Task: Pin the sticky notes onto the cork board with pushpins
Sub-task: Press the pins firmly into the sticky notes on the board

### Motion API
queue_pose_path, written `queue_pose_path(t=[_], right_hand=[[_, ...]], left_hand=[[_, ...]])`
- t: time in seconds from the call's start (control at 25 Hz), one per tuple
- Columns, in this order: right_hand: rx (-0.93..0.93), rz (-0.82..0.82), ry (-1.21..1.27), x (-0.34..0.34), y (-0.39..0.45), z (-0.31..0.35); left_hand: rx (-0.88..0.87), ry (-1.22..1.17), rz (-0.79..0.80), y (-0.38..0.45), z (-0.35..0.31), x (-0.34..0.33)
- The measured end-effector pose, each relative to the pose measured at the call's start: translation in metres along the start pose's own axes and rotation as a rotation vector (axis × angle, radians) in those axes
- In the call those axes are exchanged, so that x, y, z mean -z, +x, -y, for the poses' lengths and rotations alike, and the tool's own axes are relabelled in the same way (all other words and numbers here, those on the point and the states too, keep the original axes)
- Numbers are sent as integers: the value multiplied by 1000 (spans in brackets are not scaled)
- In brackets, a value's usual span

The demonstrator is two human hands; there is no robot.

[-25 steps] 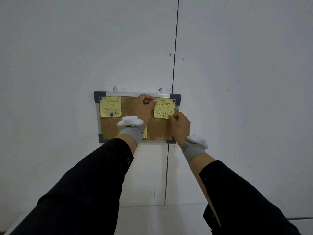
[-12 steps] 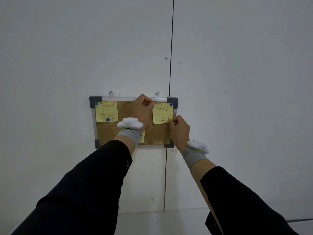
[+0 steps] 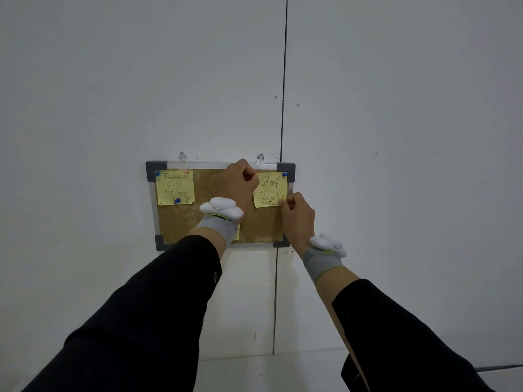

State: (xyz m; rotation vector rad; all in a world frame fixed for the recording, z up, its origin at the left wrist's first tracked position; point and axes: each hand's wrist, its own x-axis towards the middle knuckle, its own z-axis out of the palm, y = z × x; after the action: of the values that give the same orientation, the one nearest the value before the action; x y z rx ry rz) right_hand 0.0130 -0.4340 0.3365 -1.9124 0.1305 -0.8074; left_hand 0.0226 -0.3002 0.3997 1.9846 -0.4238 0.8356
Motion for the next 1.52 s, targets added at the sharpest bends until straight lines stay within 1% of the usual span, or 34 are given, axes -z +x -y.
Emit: queue_pose_path(t=[0.28, 0.48, 0.6, 0.72, 0.88, 0.96, 1.12, 1.24, 1.44, 1.52], right_hand=[[13, -19, 22, -2, 0, -1], [14, -28, 38, -5, 0, -3], [35, -23, 39, -4, 1, -6], [68, -19, 45, -5, 2, -10], [90, -31, 43, -5, 3, -11], [93, -30, 38, -5, 2, -10], [97, -30, 28, -5, 2, -10], [87, -30, 39, -5, 3, -10], [79, -24, 52, -6, 3, -11], [91, -19, 57, -5, 2, -12]], left_hand=[[11, 8, 12, -1, -1, -1], [-1, 113, 13, 3, -15, 0], [-25, 126, 2, 9, -19, -4], [-44, 61, -16, 9, -11, -5], [-31, -150, -37, 3, 1, -10], [-46, -156, -42, 0, 6, -10], [-14, -117, -37, 1, 11, -9], [16, -31, -16, 3, 10, -8], [-71, 82, 2, 11, -5, -7], [-77, 101, -3, 16, -10, -9]])
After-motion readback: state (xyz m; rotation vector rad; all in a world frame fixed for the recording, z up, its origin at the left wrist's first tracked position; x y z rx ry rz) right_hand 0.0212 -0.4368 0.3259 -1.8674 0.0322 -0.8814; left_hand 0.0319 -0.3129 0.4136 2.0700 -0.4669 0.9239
